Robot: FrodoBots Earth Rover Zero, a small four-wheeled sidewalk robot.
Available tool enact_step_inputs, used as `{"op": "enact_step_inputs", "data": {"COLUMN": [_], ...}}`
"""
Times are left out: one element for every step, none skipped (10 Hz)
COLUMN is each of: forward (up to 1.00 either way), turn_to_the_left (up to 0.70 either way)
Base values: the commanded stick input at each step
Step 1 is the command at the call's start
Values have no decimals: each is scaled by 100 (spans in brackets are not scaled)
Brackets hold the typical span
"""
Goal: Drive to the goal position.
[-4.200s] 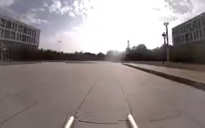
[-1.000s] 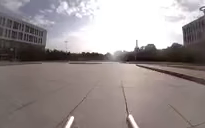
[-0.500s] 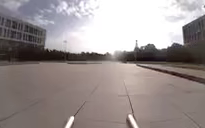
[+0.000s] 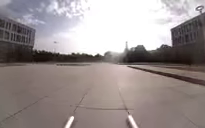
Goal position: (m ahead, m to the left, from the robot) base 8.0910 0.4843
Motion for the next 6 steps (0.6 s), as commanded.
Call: {"op": "enact_step_inputs", "data": {"forward": [100, 100, 100, 100, 100, 100], "turn_to_the_left": [0, 0, 0, 0, 0, 0]}}
